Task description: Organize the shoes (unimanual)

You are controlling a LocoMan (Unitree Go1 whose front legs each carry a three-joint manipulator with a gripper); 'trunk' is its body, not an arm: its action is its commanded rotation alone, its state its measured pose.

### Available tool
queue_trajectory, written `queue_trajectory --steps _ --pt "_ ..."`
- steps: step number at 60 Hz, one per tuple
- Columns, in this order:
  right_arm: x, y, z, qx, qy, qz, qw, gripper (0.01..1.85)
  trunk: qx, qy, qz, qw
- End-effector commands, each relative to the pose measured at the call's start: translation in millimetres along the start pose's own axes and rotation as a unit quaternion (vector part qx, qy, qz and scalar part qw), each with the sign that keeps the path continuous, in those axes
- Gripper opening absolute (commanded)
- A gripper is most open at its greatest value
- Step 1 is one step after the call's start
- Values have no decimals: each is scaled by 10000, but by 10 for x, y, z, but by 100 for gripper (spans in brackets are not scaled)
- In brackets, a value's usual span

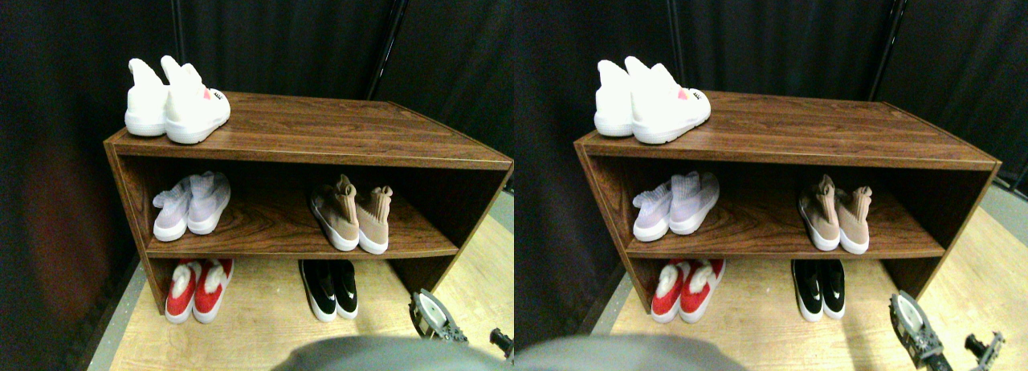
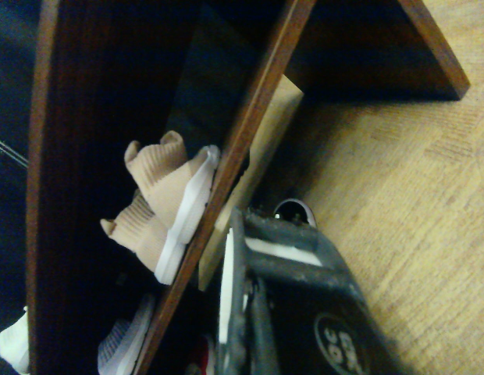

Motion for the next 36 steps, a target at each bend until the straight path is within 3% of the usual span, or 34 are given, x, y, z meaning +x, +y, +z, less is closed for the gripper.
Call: queue_trajectory --steps 1,17,36 --pt "-92 196 -10 -215 99 488 9985 6 -15 -152 -4 9999" --pt "-166 421 -58 -329 132 842 9958 6 -40 -208 -9 9998" --pt "-156 564 -128 -303 202 863 9956 6 -127 -203 22 9997"
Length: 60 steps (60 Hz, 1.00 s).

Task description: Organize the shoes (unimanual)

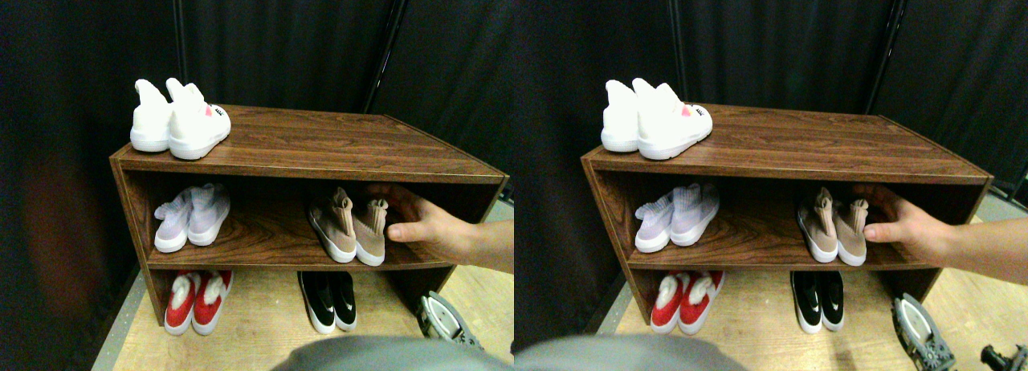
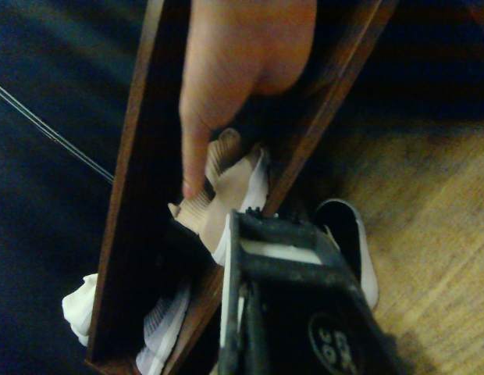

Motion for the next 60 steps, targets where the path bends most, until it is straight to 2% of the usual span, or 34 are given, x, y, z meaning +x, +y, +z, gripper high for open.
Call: queue_trajectory --steps 1,18,37,46,60 --pt "15 103 -15 23 -22 221 9998 6 -96 -59 19 9999" --pt "73 140 -93 -17 -37 140 9999 6 -194 -37 59 9998" --pt "141 148 -142 50 -16 85 10000 6 -195 35 27 9998" --pt "164 148 -137 128 -87 65 9999 6 -167 97 -18 9998" --pt "153 151 -108 149 -206 -6 9997 6 -149 112 -33 9998"
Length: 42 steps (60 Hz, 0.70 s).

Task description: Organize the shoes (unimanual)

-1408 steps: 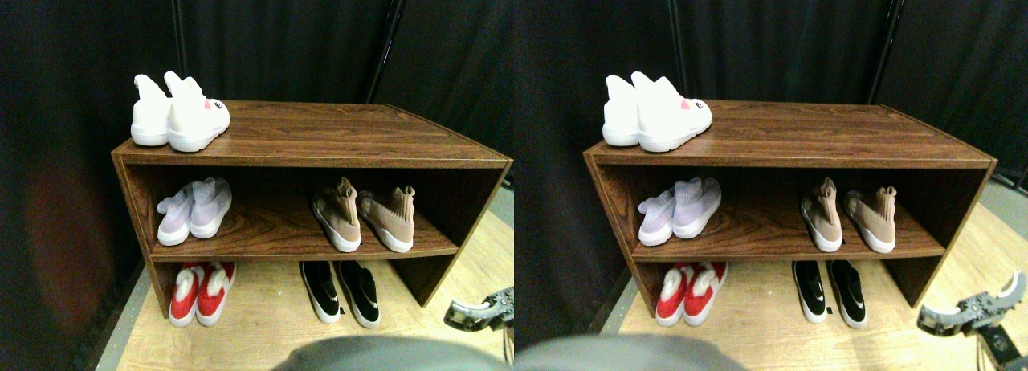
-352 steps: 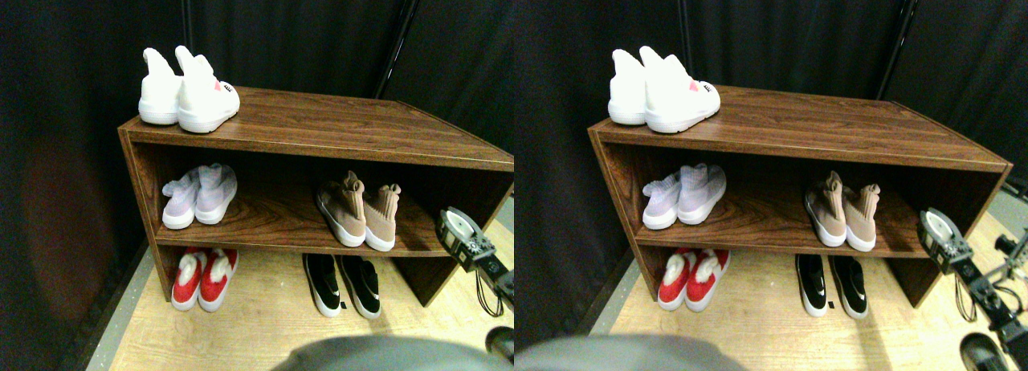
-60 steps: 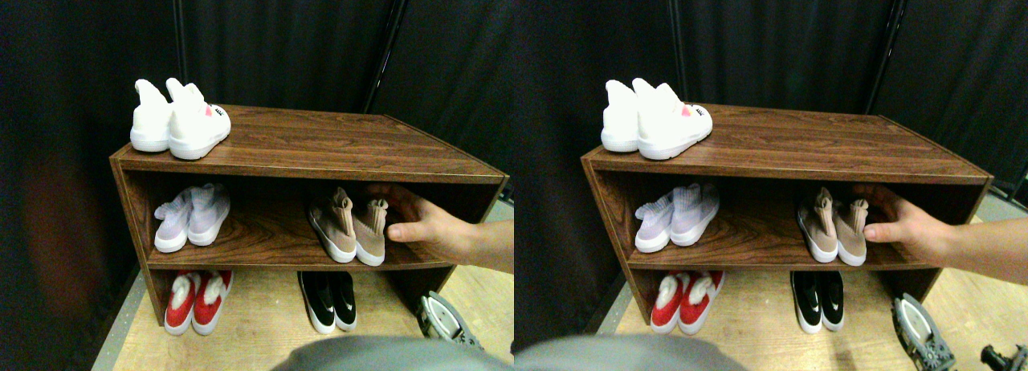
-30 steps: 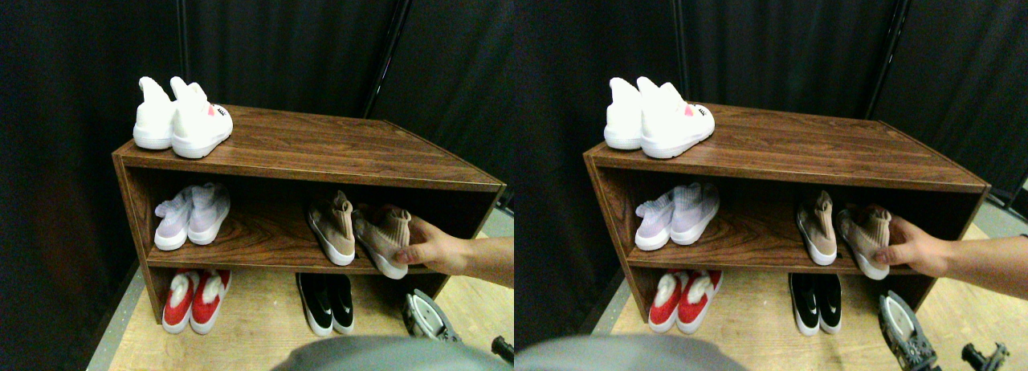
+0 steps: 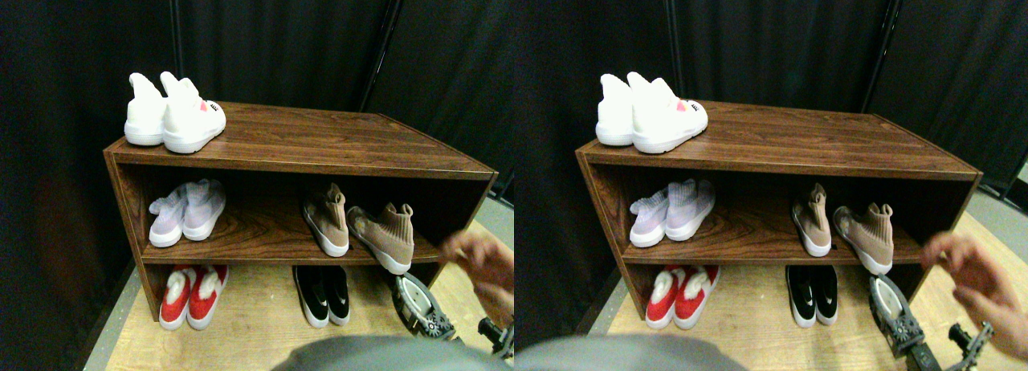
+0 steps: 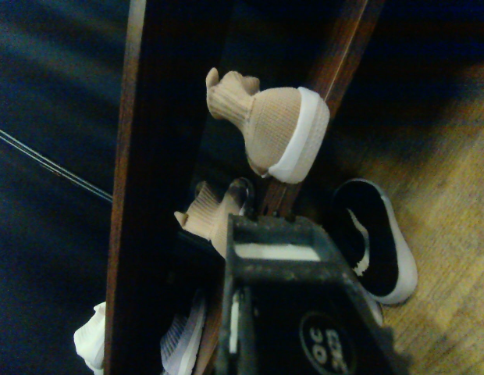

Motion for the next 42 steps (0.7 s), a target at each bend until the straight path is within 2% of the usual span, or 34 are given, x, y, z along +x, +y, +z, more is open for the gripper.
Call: queue_trajectory --steps 1,14,26,42 --pt "3 78 27 69 -86 139 9998 6 -112 84 23 9999" --pt "-3 62 44 20 -166 146 9998 6 -114 108 27 9999" --pt "13 58 43 29 -90 164 9998 6 -135 147 38 9998" --pt "17 74 27 6 -62 120 9999 6 -131 158 25 9998"
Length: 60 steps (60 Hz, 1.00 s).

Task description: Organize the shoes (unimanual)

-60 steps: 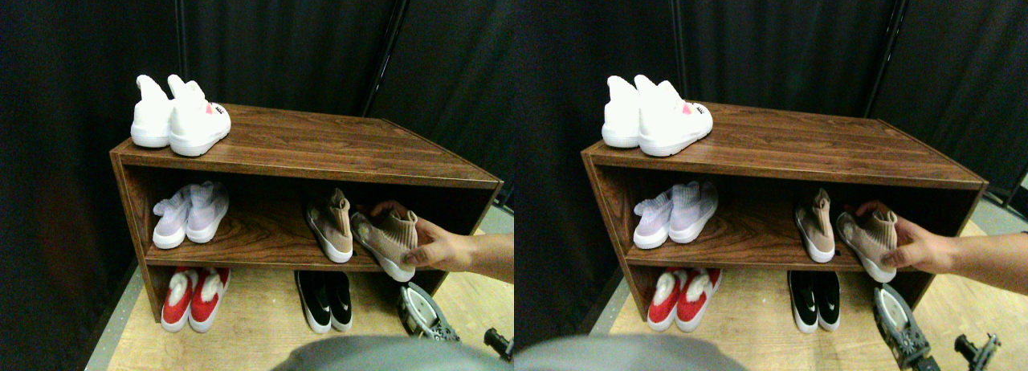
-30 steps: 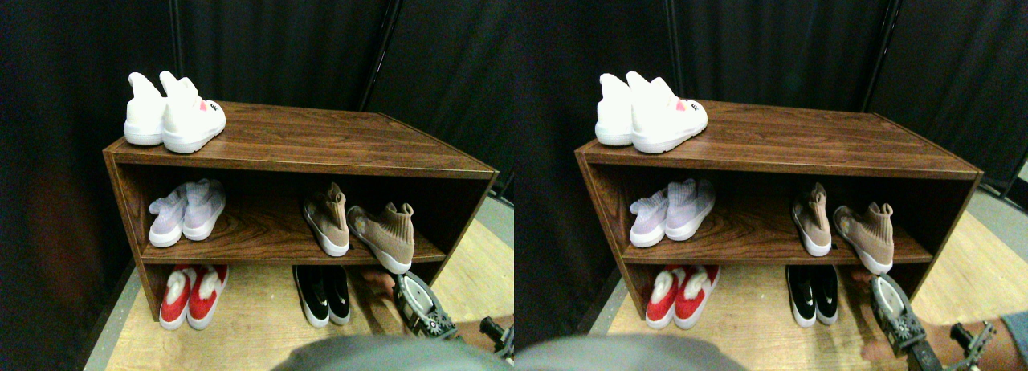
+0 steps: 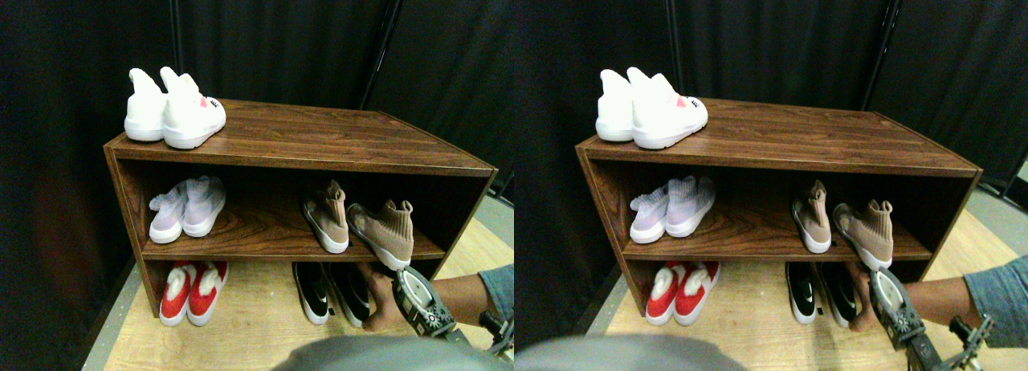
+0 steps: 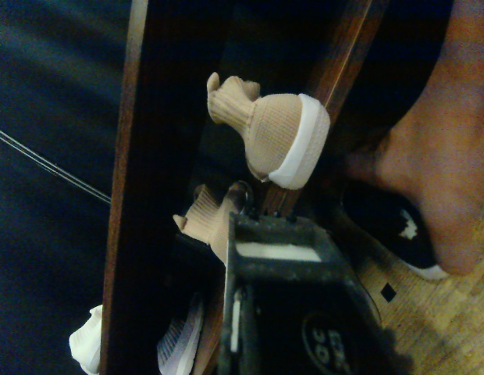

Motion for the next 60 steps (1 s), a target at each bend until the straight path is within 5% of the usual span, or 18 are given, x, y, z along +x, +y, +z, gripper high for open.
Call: queue_trajectory --steps 1,33,35,36,37,38,39,41,43,44,52,60 --pt "1 81 9 -87 -32 177 9998 6 -122 122 19 9999" --pt "-37 103 30 146 -78 207 9996 6 -85 118 -25 9999" --pt "-53 108 32 274 -85 161 9995 22 -79 118 -30 9999" --pt "-57 107 34 259 -57 149 9995 45 -79 118 -30 9999" --pt "-57 107 34 259 -57 149 9995 45 -81 122 -35 9999" --pt "-59 104 38 164 30 187 9997 70 -81 122 -35 9999" --pt "-59 104 38 164 30 187 9997 70 -78 127 -37 9999" --pt "-60 103 38 -45 97 244 9996 107 -78 127 -37 9999" --pt "-61 102 37 -81 80 237 9997 114 -71 137 -41 9999" --pt "-66 105 35 -111 15 199 9997 137 -71 134 -40 9999" --pt "-54 98 49 -504 32 195 9985 176 -60 142 -53 9999" --pt "-15 66 74 -321 -4 207 9993 182 -41 145 -57 9999"
